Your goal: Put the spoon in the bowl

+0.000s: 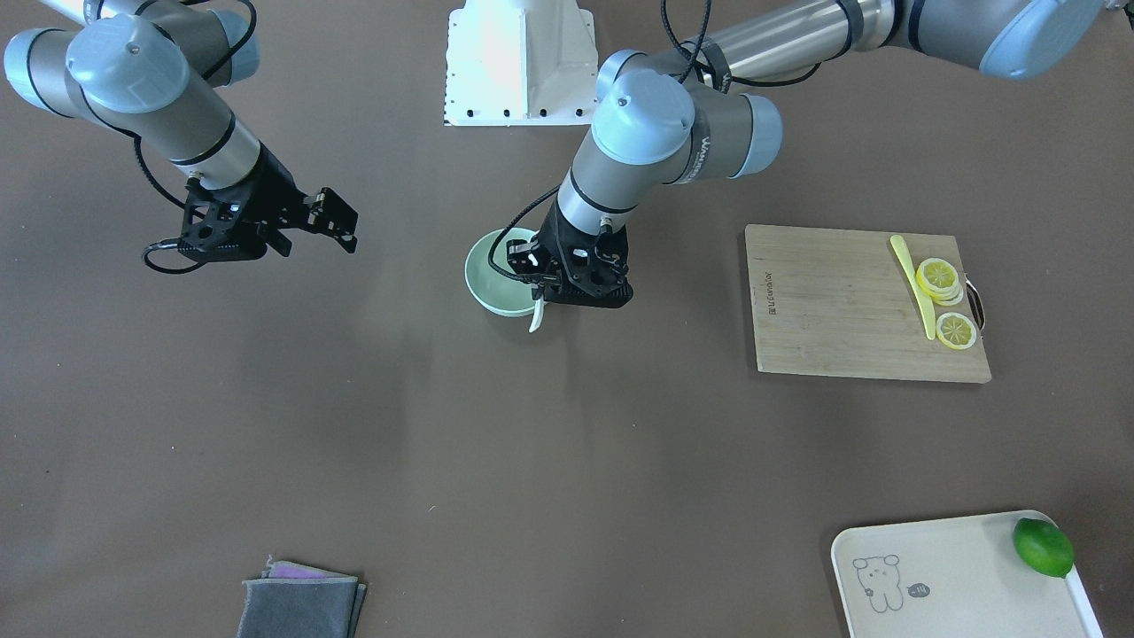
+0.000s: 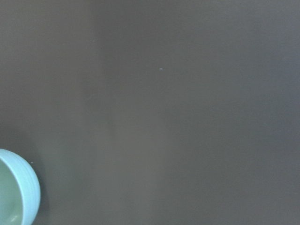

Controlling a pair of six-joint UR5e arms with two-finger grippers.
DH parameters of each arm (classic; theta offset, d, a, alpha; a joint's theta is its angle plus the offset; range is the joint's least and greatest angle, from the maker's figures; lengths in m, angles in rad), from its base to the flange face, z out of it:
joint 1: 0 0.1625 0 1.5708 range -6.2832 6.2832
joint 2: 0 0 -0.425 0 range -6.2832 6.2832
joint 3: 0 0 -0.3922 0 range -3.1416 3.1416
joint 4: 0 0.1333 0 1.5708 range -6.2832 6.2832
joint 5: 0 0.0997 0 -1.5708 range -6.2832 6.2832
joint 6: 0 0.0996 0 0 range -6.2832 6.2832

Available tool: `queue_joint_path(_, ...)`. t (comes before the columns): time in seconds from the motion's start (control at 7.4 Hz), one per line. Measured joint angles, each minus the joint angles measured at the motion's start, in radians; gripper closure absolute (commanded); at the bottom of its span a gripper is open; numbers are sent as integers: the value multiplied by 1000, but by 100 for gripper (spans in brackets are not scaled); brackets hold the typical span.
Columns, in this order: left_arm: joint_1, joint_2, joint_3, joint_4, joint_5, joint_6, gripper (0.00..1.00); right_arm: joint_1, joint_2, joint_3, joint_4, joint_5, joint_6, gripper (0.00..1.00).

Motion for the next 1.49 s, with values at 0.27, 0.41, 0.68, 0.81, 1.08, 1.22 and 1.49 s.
queue_joint_path(0.27,-7,32,-19,-24,30,2,1,29,-32,15,0,14,-32,0)
queue_joint_path(0.41,-67,85,-51,-24,-9,29,1,59,-44,22,0,33,-48,0)
queue_joint_path(0.68,-267,260,-131,-20,-158,280,1,159,-91,9,-5,73,-193,0)
queue_joint_path(0.81,-358,348,-157,-9,-196,474,1,235,-120,-28,-11,86,-344,0)
queue_joint_path(1.08,-549,500,-184,114,-217,943,1,424,-153,-166,-14,140,-685,0)
queue_joint_path(1.22,-652,556,-193,207,-220,1184,1,504,-157,-237,-15,161,-831,0)
queue_joint_path(1.49,-803,682,-228,309,-235,1471,1,619,-172,-338,-16,177,-1053,0)
